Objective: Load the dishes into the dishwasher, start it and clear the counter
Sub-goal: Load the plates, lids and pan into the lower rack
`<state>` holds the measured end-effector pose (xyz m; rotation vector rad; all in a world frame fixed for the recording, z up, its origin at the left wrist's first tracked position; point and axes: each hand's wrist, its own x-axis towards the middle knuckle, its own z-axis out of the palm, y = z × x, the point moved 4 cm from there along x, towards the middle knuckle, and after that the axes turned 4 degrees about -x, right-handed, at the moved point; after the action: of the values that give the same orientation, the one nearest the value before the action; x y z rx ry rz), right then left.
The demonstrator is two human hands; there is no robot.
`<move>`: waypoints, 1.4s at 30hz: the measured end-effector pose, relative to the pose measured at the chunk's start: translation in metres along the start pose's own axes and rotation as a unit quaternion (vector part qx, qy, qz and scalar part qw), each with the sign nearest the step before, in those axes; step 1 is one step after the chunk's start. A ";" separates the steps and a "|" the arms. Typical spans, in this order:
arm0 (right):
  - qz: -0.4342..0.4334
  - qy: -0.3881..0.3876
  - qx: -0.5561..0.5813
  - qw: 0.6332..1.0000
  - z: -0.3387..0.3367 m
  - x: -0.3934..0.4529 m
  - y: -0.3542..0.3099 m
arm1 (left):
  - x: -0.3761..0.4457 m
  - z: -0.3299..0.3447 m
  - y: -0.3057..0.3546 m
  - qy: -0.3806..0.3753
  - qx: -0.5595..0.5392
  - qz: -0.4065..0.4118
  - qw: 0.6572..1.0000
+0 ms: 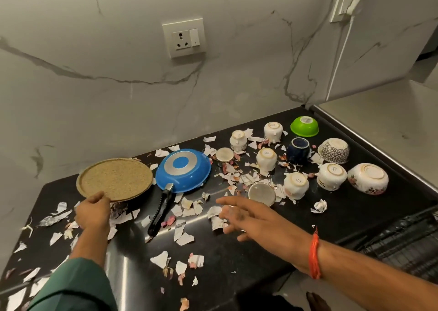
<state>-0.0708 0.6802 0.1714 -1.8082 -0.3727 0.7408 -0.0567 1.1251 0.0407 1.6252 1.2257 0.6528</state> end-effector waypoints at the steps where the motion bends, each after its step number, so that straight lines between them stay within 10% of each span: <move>1: 0.004 -0.006 -0.001 1.000 0.002 -0.002 0.002 | -0.001 -0.008 -0.001 0.005 -0.012 -0.004 1.000; 10: 0.049 -0.086 -0.009 0.995 0.041 0.001 0.022 | -0.070 -0.084 -0.019 0.019 -0.235 -0.127 0.964; 18: 0.109 -0.111 0.121 0.980 0.046 0.026 0.026 | -0.189 -0.116 -0.009 -0.059 -0.226 -0.048 0.971; 31: 0.077 0.045 0.295 0.951 -0.136 -0.024 0.073 | -0.421 0.015 0.032 -0.336 -0.189 -0.075 0.920; 42: 0.083 0.172 0.442 0.877 -0.333 -0.180 0.251 | -0.622 0.136 0.062 -0.501 -0.071 -0.016 0.862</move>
<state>-0.0161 0.2425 0.0636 -1.0545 0.3357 0.5493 -0.1353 0.4958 0.1221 1.4744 0.4073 -0.1657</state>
